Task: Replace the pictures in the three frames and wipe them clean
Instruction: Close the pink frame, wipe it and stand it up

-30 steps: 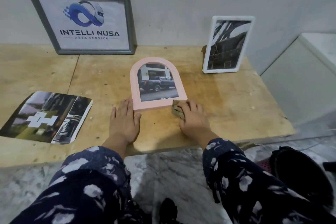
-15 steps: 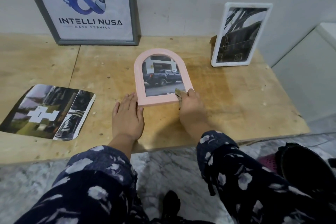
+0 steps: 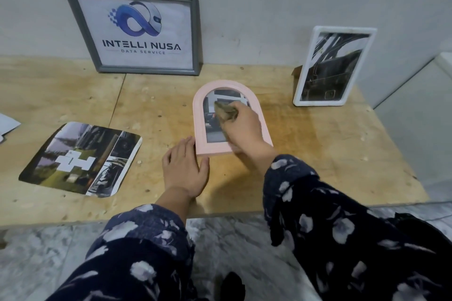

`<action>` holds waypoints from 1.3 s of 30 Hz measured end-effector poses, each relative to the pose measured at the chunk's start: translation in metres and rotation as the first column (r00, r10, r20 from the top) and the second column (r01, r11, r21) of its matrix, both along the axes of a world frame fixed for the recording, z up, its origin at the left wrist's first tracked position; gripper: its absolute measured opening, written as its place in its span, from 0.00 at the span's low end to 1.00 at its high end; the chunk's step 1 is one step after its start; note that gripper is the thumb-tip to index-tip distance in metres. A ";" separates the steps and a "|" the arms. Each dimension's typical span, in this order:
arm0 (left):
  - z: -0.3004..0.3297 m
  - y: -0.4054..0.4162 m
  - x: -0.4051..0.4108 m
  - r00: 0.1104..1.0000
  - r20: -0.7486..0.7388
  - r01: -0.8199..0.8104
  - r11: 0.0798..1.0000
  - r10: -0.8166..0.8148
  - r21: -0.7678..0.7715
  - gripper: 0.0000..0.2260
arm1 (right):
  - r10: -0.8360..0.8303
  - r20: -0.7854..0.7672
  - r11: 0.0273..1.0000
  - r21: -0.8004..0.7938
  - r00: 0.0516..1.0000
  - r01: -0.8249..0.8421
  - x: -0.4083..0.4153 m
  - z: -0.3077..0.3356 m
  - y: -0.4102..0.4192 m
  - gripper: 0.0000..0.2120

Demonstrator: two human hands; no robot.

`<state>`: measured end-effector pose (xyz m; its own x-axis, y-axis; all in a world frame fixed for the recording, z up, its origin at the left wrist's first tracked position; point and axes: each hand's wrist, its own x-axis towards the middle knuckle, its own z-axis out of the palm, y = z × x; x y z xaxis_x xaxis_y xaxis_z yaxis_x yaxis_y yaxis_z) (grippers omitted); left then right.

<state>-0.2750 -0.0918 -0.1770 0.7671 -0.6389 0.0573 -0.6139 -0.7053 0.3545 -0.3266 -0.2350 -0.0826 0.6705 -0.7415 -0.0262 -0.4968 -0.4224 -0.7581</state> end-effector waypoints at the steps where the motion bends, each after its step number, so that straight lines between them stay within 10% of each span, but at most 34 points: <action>1: 0.002 -0.004 0.003 1.000 0.005 -0.010 1.000 0.010 -0.004 0.32 | -0.060 0.033 0.995 0.079 0.998 0.057 0.006 0.008 -0.012 0.10; 5: 0.005 -0.020 0.015 0.999 0.031 0.030 1.000 -0.030 0.008 0.41 | -0.169 0.031 0.965 0.211 0.985 0.159 0.031 0.020 -0.048 0.07; 15: -0.002 -0.033 0.025 0.998 -0.042 0.046 0.987 -0.040 0.154 0.51 | 0.186 -0.081 0.962 -0.189 0.979 -0.198 0.088 -0.021 -0.074 0.19; 23: -0.002 -0.033 0.027 0.997 -0.066 0.048 0.986 -0.037 0.162 0.50 | 0.218 -0.350 0.861 -0.370 0.911 -0.349 0.097 -0.055 -0.078 0.08; 39: -0.004 -0.032 0.029 0.998 -0.045 0.046 0.992 -0.040 0.119 0.48 | 0.338 -0.406 0.853 -0.249 0.849 -0.459 0.067 -0.054 -0.046 0.20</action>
